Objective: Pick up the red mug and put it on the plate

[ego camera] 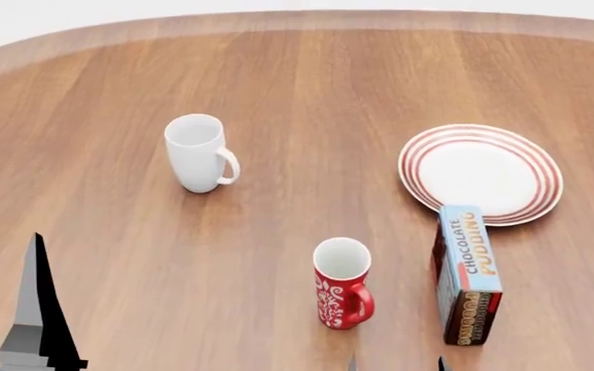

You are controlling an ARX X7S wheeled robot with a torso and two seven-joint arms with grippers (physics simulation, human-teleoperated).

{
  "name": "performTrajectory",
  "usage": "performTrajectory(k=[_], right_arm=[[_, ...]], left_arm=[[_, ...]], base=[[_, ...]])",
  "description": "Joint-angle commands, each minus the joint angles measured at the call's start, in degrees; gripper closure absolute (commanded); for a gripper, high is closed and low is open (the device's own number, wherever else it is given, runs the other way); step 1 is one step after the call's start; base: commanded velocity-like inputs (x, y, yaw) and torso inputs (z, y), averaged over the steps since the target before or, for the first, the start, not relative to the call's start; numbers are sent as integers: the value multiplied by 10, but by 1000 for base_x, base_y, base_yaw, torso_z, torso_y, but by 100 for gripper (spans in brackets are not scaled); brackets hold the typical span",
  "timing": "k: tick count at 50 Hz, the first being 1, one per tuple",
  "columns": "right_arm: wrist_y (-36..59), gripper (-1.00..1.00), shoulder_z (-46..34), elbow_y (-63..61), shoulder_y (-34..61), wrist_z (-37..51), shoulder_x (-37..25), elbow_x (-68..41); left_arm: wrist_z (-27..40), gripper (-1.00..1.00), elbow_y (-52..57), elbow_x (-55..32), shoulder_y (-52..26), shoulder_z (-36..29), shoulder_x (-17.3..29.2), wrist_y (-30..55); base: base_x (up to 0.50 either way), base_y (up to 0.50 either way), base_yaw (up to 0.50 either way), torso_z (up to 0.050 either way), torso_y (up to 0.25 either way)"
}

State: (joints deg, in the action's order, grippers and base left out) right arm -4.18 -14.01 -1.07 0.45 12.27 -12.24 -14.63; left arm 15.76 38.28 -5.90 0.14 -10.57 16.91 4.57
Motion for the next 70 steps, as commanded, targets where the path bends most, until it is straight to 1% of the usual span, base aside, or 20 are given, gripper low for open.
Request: performTrajectory(k=[1,70], right_arm=[[0,-100,-3,0,1,3,-2,-2],[-10,-100,-19,3,3,18,-15,-17]], left_arm=[[4,-100,1,-2,0,-2,4,0],[22,-100,0,-7,-5,-19,21,-2]], base=[[148,0,0,0,0],[150,0,0,0,0]])
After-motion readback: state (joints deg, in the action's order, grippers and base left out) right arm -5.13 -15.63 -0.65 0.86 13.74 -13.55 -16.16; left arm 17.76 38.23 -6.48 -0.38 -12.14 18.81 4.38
